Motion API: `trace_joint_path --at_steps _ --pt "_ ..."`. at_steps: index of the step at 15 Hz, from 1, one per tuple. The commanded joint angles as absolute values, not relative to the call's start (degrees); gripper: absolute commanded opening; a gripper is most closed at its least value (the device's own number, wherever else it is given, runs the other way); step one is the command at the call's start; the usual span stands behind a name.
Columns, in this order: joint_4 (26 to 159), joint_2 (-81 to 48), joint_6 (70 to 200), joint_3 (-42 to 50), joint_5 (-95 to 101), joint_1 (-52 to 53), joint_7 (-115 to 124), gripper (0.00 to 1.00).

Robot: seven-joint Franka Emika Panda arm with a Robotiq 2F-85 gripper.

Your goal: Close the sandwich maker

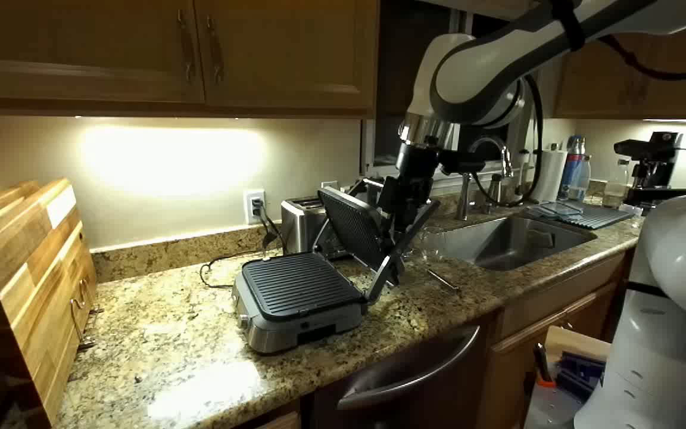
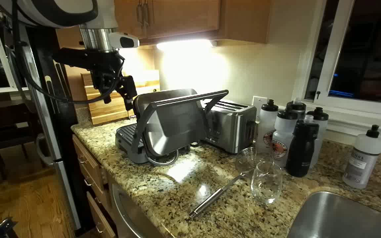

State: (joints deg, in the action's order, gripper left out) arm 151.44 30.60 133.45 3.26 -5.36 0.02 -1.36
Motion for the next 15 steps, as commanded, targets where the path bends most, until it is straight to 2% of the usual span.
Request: trace_joint_path --at_steps 1,9,15 --pt "151.33 30.61 133.26 3.07 -5.47 -0.19 -1.46 1.0" --pt "151.03 30.38 133.71 2.72 -4.36 -1.07 -0.69 1.0" --pt "147.97 29.69 133.41 2.68 3.67 -7.09 1.76 1.0"
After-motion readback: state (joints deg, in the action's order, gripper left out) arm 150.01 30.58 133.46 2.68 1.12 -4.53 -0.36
